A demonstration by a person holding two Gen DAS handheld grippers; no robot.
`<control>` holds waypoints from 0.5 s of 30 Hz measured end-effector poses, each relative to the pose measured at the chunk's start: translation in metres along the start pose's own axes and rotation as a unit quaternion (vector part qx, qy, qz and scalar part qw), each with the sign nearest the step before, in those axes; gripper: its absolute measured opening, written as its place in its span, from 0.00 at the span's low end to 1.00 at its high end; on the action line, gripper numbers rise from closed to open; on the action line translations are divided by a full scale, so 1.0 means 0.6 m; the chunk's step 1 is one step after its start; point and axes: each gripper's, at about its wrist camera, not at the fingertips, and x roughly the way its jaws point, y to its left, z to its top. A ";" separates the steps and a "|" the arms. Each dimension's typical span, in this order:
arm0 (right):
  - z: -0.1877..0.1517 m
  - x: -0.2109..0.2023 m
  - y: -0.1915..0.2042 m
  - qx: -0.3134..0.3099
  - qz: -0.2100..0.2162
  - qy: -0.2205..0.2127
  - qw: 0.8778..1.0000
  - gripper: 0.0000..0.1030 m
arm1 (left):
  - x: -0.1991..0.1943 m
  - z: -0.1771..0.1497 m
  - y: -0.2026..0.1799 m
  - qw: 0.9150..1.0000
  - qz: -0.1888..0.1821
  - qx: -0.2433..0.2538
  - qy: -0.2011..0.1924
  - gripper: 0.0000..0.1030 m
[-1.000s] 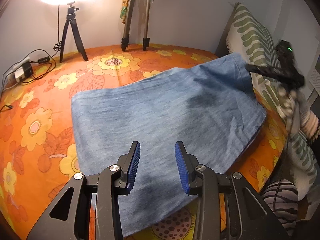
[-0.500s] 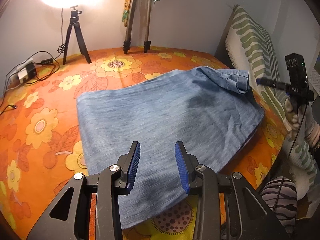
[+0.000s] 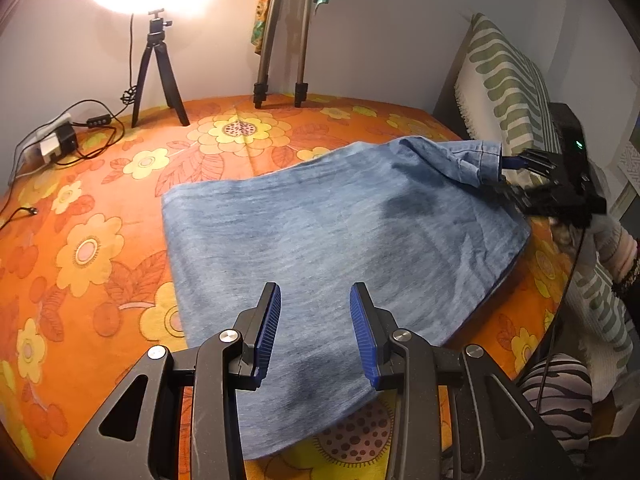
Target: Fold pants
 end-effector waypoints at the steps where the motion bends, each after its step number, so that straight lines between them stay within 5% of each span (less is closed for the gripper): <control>1: 0.005 0.008 -0.009 0.007 0.001 0.008 1.000 0.42 | 0.000 -0.001 0.002 1.000 0.001 -0.001 0.000 0.33; 2: 0.011 0.014 -0.022 0.021 0.000 0.017 1.000 0.21 | 0.000 -0.001 0.006 1.000 0.002 -0.003 0.000 0.33; 3: 0.017 0.021 -0.037 0.037 -0.006 0.023 0.999 0.14 | -0.001 -0.002 0.009 1.000 0.004 -0.005 0.000 0.33; 8: 0.034 0.049 -0.122 0.105 -0.100 0.036 0.989 0.15 | -0.010 -0.005 0.026 1.000 0.012 -0.015 -0.003 0.33; 11: 0.025 0.066 -0.190 0.186 -0.158 0.076 0.967 0.36 | -0.020 -0.006 0.040 1.000 0.019 -0.023 -0.007 0.33; 15: 0.011 0.037 -0.217 0.217 -0.159 0.052 0.962 0.40 | -0.031 -0.007 0.060 0.999 0.028 -0.036 -0.013 0.33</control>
